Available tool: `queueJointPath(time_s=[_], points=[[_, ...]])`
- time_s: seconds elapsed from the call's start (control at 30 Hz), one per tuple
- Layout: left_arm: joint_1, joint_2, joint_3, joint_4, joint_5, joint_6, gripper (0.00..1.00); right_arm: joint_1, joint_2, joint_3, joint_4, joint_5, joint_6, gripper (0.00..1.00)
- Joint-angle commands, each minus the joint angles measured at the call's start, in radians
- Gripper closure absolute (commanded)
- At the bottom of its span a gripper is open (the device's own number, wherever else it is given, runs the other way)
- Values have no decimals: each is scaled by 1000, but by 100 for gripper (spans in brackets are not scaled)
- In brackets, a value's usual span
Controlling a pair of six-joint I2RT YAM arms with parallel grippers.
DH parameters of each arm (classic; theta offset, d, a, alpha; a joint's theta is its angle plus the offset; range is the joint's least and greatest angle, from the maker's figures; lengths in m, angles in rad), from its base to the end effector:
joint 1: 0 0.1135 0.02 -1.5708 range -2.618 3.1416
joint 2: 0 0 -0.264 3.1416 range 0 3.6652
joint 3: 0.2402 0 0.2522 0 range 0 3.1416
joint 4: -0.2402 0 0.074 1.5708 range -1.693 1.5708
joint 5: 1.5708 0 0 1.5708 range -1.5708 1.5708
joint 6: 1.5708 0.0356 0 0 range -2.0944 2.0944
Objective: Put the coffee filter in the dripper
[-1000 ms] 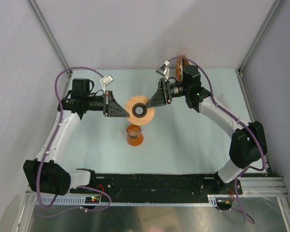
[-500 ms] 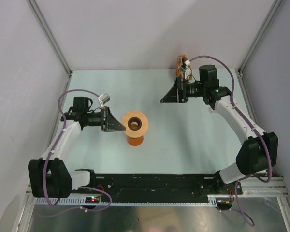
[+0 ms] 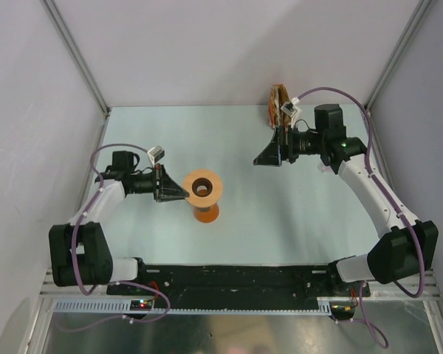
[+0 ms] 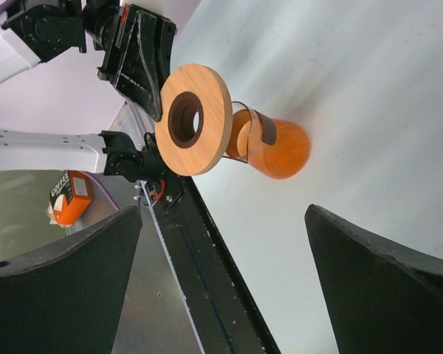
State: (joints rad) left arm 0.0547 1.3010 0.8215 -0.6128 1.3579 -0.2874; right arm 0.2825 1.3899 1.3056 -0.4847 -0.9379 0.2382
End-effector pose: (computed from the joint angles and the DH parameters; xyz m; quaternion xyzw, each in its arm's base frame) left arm 0.2337 -0.0221 0.2358 0.0180 0.7704 -0.6274 0.1123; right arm 0.2818 0.1117 0.3611 -0.2343 0.7775 0.4933 0.3119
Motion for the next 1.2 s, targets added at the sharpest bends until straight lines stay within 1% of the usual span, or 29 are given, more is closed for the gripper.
queueJointPath(time_s=[0.0, 0.17, 0.5, 0.7, 0.83, 0.97, 1.1, 1.17], points=[[11, 60, 44, 22, 58, 30, 100, -16, -46, -5, -28, 22, -45, 1], [12, 111, 46, 22, 59, 45, 100, -26, -52, -5, -40, 26, -51, 1], [10, 188, 60, 24, 13, 63, 100, -40, -47, -4, -36, 18, -42, 1], [11, 195, 42, 25, -20, 64, 100, -48, -44, -5, -37, 16, -39, 1], [11, 209, 41, 26, -49, 66, 95, -50, -41, -3, -28, 6, -25, 1], [11, 227, 45, 26, -67, 67, 87, -48, -41, -4, -18, -2, -13, 0], [10, 218, 28, 26, -97, 69, 77, -52, -43, -4, -20, -4, -16, 1], [10, 212, 20, 28, -111, 71, 69, -53, -44, -5, -22, -6, -19, 1]])
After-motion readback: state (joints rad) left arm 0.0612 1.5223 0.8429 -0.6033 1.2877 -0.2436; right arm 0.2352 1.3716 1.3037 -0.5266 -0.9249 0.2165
